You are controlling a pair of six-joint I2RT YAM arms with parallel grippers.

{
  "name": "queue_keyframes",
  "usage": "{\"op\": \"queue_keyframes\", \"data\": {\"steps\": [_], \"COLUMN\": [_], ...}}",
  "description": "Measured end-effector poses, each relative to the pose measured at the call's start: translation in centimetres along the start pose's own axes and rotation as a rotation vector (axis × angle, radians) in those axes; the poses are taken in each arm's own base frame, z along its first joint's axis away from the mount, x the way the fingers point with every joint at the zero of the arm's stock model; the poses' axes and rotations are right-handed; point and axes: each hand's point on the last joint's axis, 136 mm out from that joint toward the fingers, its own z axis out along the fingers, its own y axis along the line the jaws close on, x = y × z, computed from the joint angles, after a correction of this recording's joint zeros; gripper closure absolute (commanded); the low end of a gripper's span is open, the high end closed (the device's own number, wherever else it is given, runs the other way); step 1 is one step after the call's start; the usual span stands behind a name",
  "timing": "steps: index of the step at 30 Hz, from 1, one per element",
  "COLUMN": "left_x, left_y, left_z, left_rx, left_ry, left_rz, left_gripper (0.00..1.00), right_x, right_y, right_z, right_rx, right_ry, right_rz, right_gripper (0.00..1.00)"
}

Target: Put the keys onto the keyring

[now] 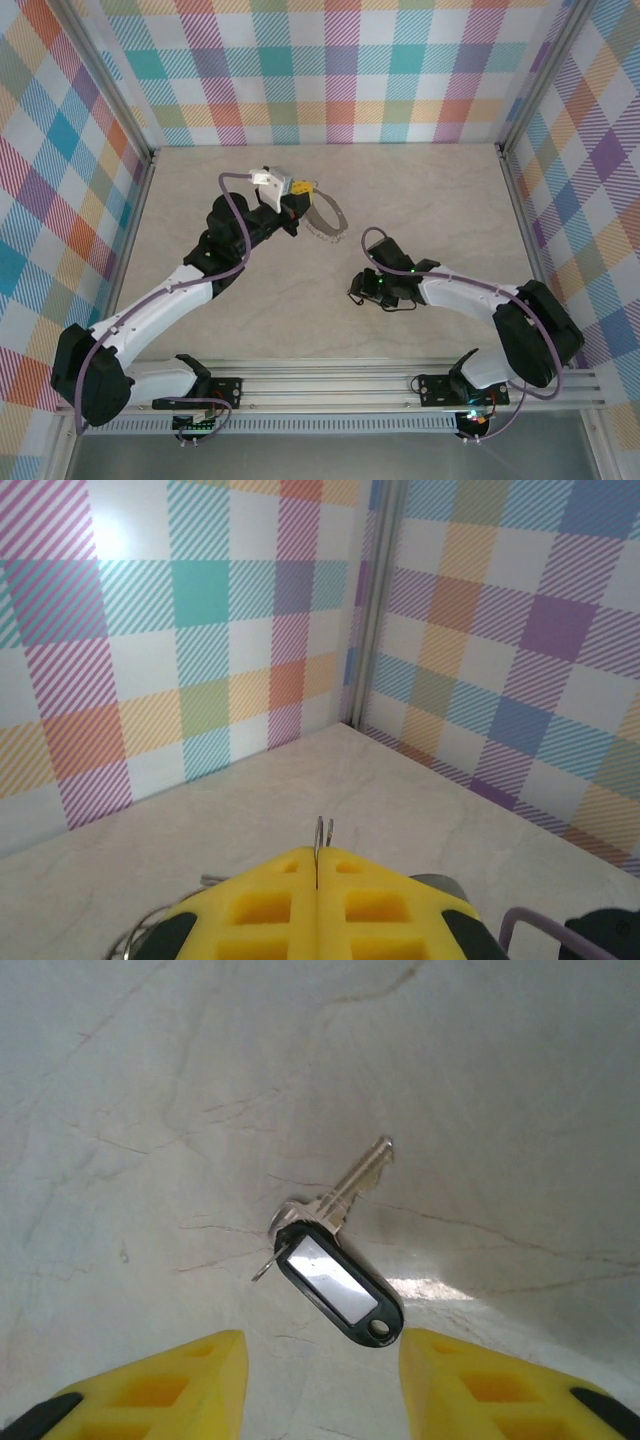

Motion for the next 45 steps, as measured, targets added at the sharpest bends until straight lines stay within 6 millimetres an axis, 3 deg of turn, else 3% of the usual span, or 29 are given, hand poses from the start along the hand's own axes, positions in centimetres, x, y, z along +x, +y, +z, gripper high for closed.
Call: {"op": "queue_keyframes", "data": {"steps": [6,18,29,37,45], "left_x": [0.3,2.2,-0.5,0.7,0.5], "left_y": [0.2,1.0,2.1,2.6,2.6], "left_z": [-0.6,-2.3,-4.1,-4.4,-4.5], "left_rx": [-0.014,-0.039,-0.071,-0.083,-0.081], "left_ry": [0.000,0.018,-0.079,-0.061,-0.070], "left_rz": [-0.007,-0.025,-0.049,-0.074,-0.079], "left_gripper": [1.00,1.00,1.00,1.00,1.00], "right_x": [0.1,-1.0,-0.4,0.0,-0.8], "right_y": [0.2,3.0,3.2,2.8,2.9], "right_z": [0.6,1.7,3.1,3.0,1.9], "right_rx": [0.036,0.046,0.093,0.116,0.118], "right_ry": [0.005,0.015,0.055,0.062,0.018], "right_rz": [0.059,0.060,0.047,0.043,-0.016], "right_gripper": [0.62,0.70,0.71,0.72,0.70]}}
